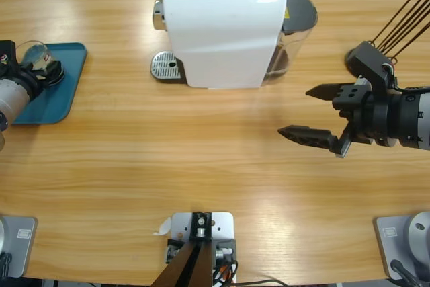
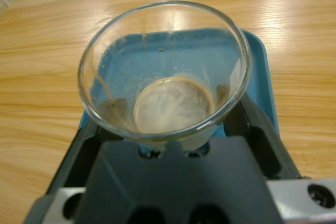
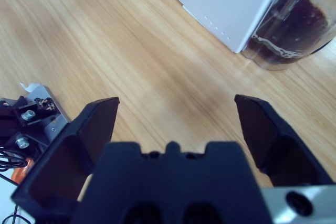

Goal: Pour coffee

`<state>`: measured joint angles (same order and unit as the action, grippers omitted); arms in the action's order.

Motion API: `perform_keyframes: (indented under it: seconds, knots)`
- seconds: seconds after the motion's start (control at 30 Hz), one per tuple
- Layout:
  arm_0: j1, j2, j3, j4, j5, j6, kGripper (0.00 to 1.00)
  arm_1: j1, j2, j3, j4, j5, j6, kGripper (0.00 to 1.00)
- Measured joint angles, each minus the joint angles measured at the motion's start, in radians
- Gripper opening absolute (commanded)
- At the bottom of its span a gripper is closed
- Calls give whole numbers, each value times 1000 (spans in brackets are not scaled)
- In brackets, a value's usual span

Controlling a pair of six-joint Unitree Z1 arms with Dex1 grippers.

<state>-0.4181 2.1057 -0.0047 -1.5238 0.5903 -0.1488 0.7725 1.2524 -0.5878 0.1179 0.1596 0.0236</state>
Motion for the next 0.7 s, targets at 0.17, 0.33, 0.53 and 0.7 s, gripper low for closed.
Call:
perform_keyframes:
  seconds: [0.17, 0.33, 0.53, 0.7]
  knots:
    - [4, 3, 0, 0, -13, 8, 989, 0, 0, 0, 0, 0, 0, 982]
    - [7, 6, 0, 0, -34, 79, 991, 0, 0, 0, 0, 0, 0, 982]
    - [7, -27, 0, 0, -34, 132, 991, 0, 0, 0, 0, 0, 0, 982]
    - [-7, -86, 0, 0, -39, 144, 991, 0, 0, 0, 0, 0, 0, 983]
